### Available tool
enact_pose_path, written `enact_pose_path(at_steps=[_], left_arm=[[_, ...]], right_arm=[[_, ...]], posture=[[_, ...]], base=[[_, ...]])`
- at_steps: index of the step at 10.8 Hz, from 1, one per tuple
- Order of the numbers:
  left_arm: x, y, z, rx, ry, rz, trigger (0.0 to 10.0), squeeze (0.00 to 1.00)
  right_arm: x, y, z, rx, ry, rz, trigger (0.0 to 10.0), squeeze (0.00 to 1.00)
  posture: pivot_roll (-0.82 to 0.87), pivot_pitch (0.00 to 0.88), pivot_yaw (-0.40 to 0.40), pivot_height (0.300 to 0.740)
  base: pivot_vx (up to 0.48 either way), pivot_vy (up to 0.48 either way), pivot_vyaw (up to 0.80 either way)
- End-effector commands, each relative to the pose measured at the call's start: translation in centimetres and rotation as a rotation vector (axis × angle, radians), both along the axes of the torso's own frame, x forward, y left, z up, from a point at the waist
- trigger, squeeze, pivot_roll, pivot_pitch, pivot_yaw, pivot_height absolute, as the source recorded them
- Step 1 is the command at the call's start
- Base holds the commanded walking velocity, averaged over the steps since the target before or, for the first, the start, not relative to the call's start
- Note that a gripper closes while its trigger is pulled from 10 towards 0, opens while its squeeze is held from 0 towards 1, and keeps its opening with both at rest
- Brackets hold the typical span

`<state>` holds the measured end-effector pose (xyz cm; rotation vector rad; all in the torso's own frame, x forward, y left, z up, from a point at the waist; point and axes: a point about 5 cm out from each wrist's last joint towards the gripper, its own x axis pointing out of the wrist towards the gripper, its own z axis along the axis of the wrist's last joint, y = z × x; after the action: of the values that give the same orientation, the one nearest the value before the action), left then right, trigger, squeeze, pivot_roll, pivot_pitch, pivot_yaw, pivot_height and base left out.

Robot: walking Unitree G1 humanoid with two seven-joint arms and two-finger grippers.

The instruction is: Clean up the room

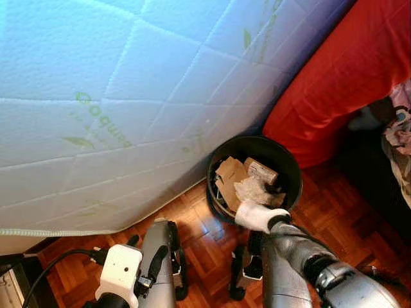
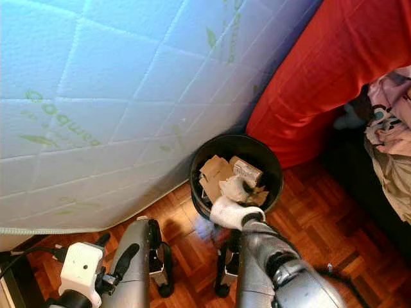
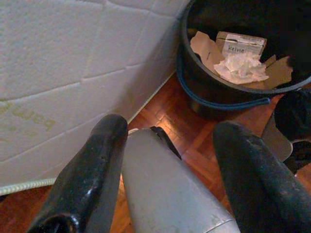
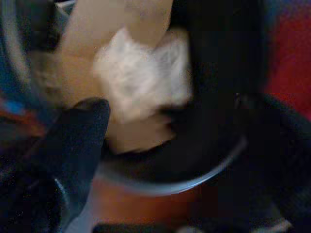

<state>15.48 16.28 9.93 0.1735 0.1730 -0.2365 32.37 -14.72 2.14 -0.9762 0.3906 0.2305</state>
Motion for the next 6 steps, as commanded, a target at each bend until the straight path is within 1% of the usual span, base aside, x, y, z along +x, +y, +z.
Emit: enact_pose_path(at_steps=[1, 2, 3, 4, 6], left_arm=[[-0.7, -0.1, -1.1, -0.004, 0.059, 0.006, 10.0, 0.0], [-0.3, 0.0, -1.3, -0.004, 0.055, 0.009, 10.0, 0.0], [0.3, 0.0, -1.3, -0.005, 0.042, 0.01, 10.0, 0.0], [0.7, 0.0, -1.3, -0.006, 0.036, 0.007, 10.0, 0.0], [1.5, 0.1, -1.5, -0.005, 0.025, 0.008, 10.0, 0.0]], right_arm=[[-1.6, -0.5, -1.9, 0.224, 0.11, -0.153, 10.0, 0.0], [-1.6, -1.2, -1.7, 0.546, 0.089, -0.347, 10.0, 0.0], [-1.4, -2.2, -1.2, 0.782, 0.015, -0.479, 10.0, 0.0], [-1.4, -2.5, -1.1, 0.864, -0.004, -0.508, 10.0, 0.0], [-1.2, -3.0, -0.6, 0.956, -0.057, -0.504, 10.0, 0.0]], posture=[[0.29, 0.514, -0.016, 0.61], [0.28, 0.504, -0.019, 0.61], [0.27, 0.492, -0.017, 0.61], [0.26, 0.484, -0.017, 0.61], [0.25, 0.456, -0.023, 0.61]], base=[[0.0, 0.0, 0.0], [0.0, 0.0, 0.0], [0.0, 0.0, 0.0], [0.0, 0.0, 0.0], [0.0, 0.0, 0.0]])
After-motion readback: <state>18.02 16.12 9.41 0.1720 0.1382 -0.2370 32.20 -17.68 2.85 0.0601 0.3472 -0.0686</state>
